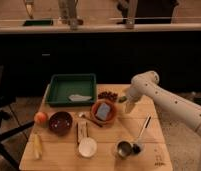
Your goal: Place pepper in metal cup
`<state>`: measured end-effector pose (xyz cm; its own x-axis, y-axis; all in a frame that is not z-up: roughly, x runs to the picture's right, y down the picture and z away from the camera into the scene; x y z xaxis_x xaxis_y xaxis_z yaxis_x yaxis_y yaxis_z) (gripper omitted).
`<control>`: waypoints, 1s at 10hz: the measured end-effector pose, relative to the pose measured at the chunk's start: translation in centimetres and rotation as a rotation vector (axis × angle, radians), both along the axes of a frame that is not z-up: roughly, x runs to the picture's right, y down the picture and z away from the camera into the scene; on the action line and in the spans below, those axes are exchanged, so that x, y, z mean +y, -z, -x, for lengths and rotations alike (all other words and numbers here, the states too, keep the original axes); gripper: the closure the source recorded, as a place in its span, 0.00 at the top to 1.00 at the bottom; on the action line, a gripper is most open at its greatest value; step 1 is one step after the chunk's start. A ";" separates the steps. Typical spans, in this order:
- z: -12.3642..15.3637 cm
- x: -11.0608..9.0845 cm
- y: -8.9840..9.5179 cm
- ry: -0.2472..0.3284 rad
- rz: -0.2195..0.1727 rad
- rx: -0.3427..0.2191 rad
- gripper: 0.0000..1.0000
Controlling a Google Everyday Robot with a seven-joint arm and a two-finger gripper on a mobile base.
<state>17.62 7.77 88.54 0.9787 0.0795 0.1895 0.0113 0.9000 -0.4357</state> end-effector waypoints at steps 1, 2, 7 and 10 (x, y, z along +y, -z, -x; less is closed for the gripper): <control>-0.5 -0.4 -1.0 0.000 0.003 0.003 0.80; -0.7 -0.7 -1.7 -0.004 0.008 0.005 0.80; -2.2 -0.9 -3.9 -0.033 0.051 0.010 0.80; -3.3 -0.4 -4.8 -0.050 0.088 0.015 0.80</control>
<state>20.89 7.34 93.31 0.9757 0.1443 0.1646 -0.0402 0.8575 -0.5129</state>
